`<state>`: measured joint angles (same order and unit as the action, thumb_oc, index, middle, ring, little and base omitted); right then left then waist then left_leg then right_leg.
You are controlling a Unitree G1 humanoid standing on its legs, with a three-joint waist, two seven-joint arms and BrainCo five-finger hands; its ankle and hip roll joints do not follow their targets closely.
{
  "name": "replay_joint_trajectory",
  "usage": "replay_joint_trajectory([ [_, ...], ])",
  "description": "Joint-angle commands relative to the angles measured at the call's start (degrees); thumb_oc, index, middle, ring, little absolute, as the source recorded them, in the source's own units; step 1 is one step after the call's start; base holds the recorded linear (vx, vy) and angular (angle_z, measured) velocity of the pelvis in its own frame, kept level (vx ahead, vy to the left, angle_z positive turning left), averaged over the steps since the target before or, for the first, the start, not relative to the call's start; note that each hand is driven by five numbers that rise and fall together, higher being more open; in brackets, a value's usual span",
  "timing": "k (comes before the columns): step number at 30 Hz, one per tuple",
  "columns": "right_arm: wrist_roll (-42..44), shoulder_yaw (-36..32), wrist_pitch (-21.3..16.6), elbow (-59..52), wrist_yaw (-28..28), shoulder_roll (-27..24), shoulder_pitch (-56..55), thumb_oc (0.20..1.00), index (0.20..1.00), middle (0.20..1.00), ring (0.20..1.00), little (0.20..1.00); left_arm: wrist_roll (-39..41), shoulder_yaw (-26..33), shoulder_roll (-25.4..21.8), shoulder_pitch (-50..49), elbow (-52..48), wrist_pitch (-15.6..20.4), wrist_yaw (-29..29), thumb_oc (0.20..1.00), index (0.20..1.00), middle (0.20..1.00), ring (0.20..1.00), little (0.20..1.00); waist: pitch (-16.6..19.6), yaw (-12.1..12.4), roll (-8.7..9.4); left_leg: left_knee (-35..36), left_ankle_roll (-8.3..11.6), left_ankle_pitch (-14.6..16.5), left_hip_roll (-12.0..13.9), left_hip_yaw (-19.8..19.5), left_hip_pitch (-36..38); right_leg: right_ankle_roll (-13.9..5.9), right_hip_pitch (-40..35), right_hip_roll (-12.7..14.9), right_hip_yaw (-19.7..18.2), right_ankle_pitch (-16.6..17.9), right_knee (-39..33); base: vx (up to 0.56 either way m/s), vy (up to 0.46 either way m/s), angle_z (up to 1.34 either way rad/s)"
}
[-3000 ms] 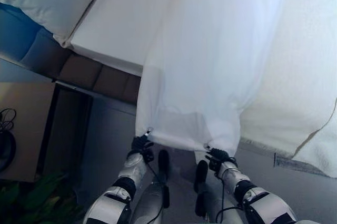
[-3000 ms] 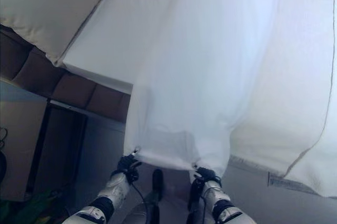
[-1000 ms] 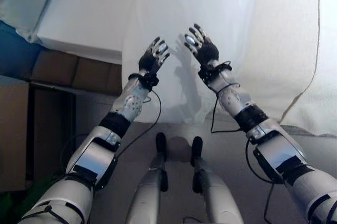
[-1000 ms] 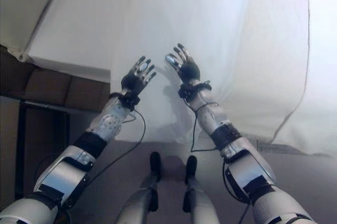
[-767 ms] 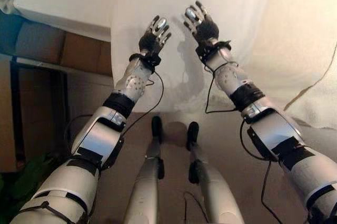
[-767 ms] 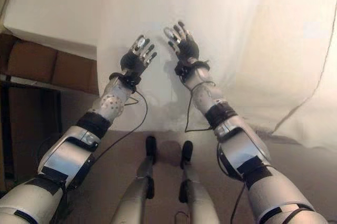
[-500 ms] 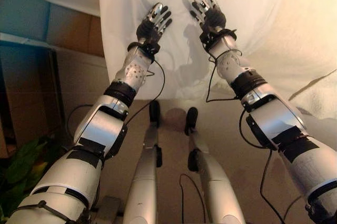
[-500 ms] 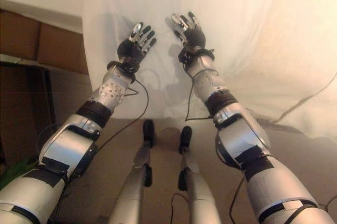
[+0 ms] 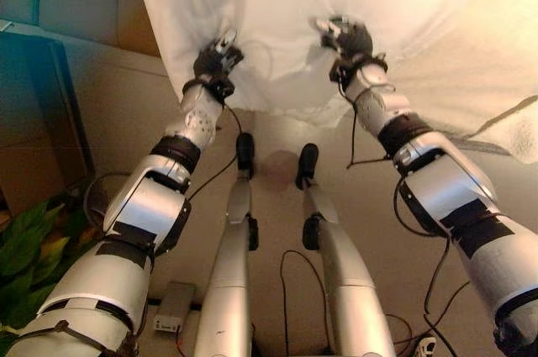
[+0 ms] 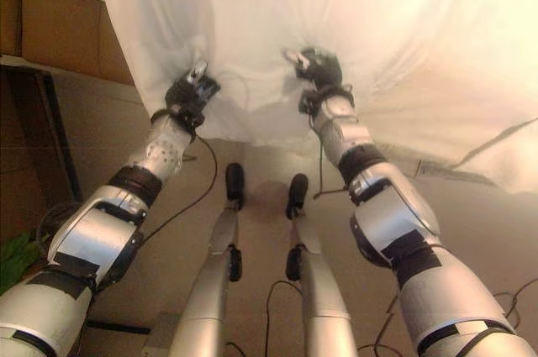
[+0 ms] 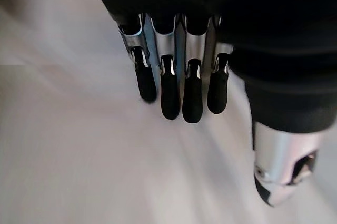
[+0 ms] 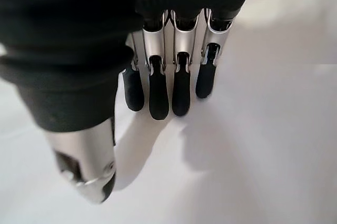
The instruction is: Make the bed
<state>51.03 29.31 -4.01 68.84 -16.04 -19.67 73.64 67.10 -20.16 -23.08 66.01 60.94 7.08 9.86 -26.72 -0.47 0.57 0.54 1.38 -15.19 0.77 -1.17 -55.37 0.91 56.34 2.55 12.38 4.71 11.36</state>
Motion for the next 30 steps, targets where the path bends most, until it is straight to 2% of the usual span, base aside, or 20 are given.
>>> replay_joint_trajectory([
  [1,-5.2,-2.2,0.9,1.8,-1.2,-3.1,-3.5,1.000,1.000,1.000,1.000,1.000,-3.4,5.8,-1.8,-1.8,2.8,2.1,2.4,1.000,1.000,1.000,1.000,1.000,-3.1,0.3,-0.43,-4.5,3.84,8.6,-2.4,1.9,3.0,-7.36,-6.1,1.0,-0.6,3.9,-11.0,-0.01,0.013,0.07],
  [2,-7.6,-3.4,1.5,2.8,-1.3,-3.1,-7.2,1.000,1.000,1.000,1.000,1.000,-4.3,7.7,-1.8,-4.7,3.3,2.2,2.9,1.000,1.000,1.000,1.000,1.000,-3.1,0.2,-0.40,-4.7,3.75,8.7,-2.5,1.9,3.0,-7.27,-6.1,1.0,-0.7,3.8,-10.7,-0.01,0.012,0.09],
  [6,-7.5,-8.3,1.1,3.6,-1.8,-1.7,-15.2,1.000,1.000,1.000,1.000,1.000,-5.1,12.1,-0.9,-10.9,5.2,2.3,4.0,1.000,1.000,1.000,1.000,1.000,-3.1,-0.1,-0.20,-5.3,3.55,9.1,-2.5,2.0,3.4,-7.24,-6.3,1.1,-0.6,3.4,-10.2,-0.02,0.020,0.07],
  [7,-7.4,-9.9,0.9,3.8,-2.0,-1.4,-17.5,1.000,1.000,1.000,1.000,1.000,-5.3,13.1,-0.5,-12.8,5.5,2.4,4.4,1.000,1.000,1.000,1.000,1.000,-3.1,-0.3,-0.08,-5.8,3.18,8.0,-2.7,2.7,2.3,-6.76,-5.4,1.5,0.1,4.3,-9.9,-0.02,0.019,0.04],
  [9,-9.2,-13.5,1.1,5.4,-2.4,-1.2,-25.1,1.000,1.000,1.000,1.000,1.000,-7.1,16.0,0.5,-19.1,7.1,1.6,5.2,1.000,1.000,1.000,1.000,1.000,-3.1,-0.5,-0.37,-7.9,3.00,10.5,-2.7,2.4,3.6,-6.79,-6.2,1.4,-0.4,1.6,-6.6,-0.01,0.041,0.03],
  [11,-10.0,-14.7,1.4,5.9,-2.5,-1.3,-28.3,1.000,1.000,1.000,1.000,1.000,-8.6,16.5,1.0,-21.6,7.3,1.1,5.2,1.000,1.000,1.000,1.000,1.000,-3.1,-0.6,-0.52,-9.1,2.80,11.1,-2.8,2.6,3.8,-6.55,-6.1,1.6,-0.4,0.8,-4.7,-0.04,0.042,0.04],
  [15,-13.8,-17.3,1.3,4.2,-1.6,-1.2,-39.7,1.000,1.000,1.000,1.000,1.000,-12.4,17.9,4.8,-31.7,5.0,0.9,4.9,1.000,1.000,1.000,1.000,1.000,-3.1,-0.9,-1.01,-15.8,1.54,14.7,-3.0,3.2,6.0,-5.67,-7.0,2.9,-0.9,-3.3,3.7,-0.03,0.051,0.09],
  [19,-19.6,-17.7,1.0,0.5,0.5,-2.0,-49.0,1.000,1.000,1.000,1.000,1.000,-16.2,18.3,7.7,-40.1,3.5,0.4,2.2,1.000,1.000,1.000,1.000,1.000,-3.1,-1.3,-0.69,-20.4,0.73,17.7,-3.7,3.6,13.7,-5.14,-14.1,3.9,-1.5,-6.6,9.6,0.00,0.072,0.04],
  [20,-21.8,-18.7,1.0,-1.4,1.9,-2.3,-52.5,1.000,1.000,1.000,1.000,1.000,-21.4,17.8,7.5,-43.9,3.2,-0.3,0.9,1.000,1.000,1.000,1.000,1.000,-3.1,-1.3,-0.37,-20.8,0.16,18.7,-3.9,3.7,20.1,-5.27,-20.6,4.3,-1.7,-7.4,10.3,0.02,0.087,0.03],
  [21,-21.9,-18.7,1.0,-1.5,1.9,-2.3,-52.8,1.000,1.000,1.000,1.000,1.000,-21.5,17.7,7.6,-44.2,3.1,-0.3,0.9,1.000,1.000,1.000,1.000,1.000,-3.1,-1.3,-0.36,-20.7,0.15,18.8,-3.9,3.7,20.5,-5.29,-21.0,4.3,-1.7,-7.5,10.2,0.02,0.128,-0.02],
  [22,-24.7,-19.2,0.6,-3.7,3.1,-2.5,-55.7,1.000,1.000,1.000,1.000,1.000,-31.4,15.8,6.8,-47.1,3.5,-0.8,-0.1,1.000,1.000,1.000,1.000,1.000,-3.0,-1.4,0.03,-19.2,-0.05,18.9,-4.2,4.1,27.6,-5.72,-28.4,4.6,-1.8,-7.3,8.6,0.01,0.053,-0.13],
  [23,-24.7,-19.2,0.6,-3.8,3.1,-2.5,-55.9,1.000,1.000,1.000,1.000,1.000,-31.5,15.8,6.8,-47.3,3.5,-0.8,-0.1,1.000,1.000,1.000,1.000,1.000,-3.1,-1.4,0.04,-18.9,-0.05,18.9,-4.2,4.2,28.0,-5.74,-28.8,4.6,-1.8,-7.3,8.3,-0.05,0.102,-0.30],
  [24,-25.8,-19.4,0.3,-4.3,3.8,-2.4,-56.7,1.000,1.000,1.000,1.000,1.000,-37.5,14.6,6.0,-48.3,4.0,-1.2,0.0,1.000,1.000,1.000,1.000,1.000,-2.4,-1.5,0.23,-17.3,-0.47,17.5,-4.3,4.9,30.9,-5.74,-31.9,4.8,-1.5,-5.4,6.5,-0.02,0.090,-0.29],
  [25,-27.4,-19.0,0.4,-4.8,4.5,-2.5,-58.1,1.000,1.000,1.000,1.000,1.000,-44.6,11.8,5.1,-49.8,3.1,-1.4,-0.2,1.000,1.000,1.000,1.000,1.000,-0.8,-1.5,0.23,-15.8,-0.60,17.4,-4.3,5.0,33.8,-6.18,-34.4,4.7,-1.7,-5.0,5.3,0.07,0.215,-0.32],
  [26,-31.6,-18.0,0.6,-5.9,5.9,-2.1,-60.3,1.000,1.000,1.000,1.000,1.000,-51.1,12.0,4.8,-52.7,5.4,-2.1,-0.6,1.000,1.000,1.000,1.000,1.000,2.5,-0.7,0.12,-12.1,-0.84,17.4,-4.2,6.5,39.7,-7.65,-39.0,4.8,-1.2,-3.8,2.6,0.13,0.166,-0.26],
  [27,-31.6,-18.0,0.6,-6.0,5.9,-2.1,-60.4,1.000,1.000,1.000,1.000,1.000,-51.1,12.0,4.8,-52.7,5.4,-2.1,-0.6,1.000,1.000,1.000,1.000,1.000,2.5,-0.7,0.13,-12.1,-0.84,17.4,-4.2,6.5,39.9,-7.65,-39.1,4.8,-1.2,-3.8,2.6,0.14,0.162,-0.65],
  [30,-35.0,-17.9,1.3,-6.3,8.0,-1.6,-62.7,1.000,1.000,1.000,1.000,1.000,-55.8,11.5,5.3,-56.4,6.6,-2.7,-2.6,1.000,1.000,1.000,1.000,1.000,6.4,-0.5,-0.73,-7.3,-1.43,16.8,-3.6,7.7,46.2,-8.93,-42.9,4.2,-2.3,-3.4,1.6,0.08,0.041,-0.71],
])
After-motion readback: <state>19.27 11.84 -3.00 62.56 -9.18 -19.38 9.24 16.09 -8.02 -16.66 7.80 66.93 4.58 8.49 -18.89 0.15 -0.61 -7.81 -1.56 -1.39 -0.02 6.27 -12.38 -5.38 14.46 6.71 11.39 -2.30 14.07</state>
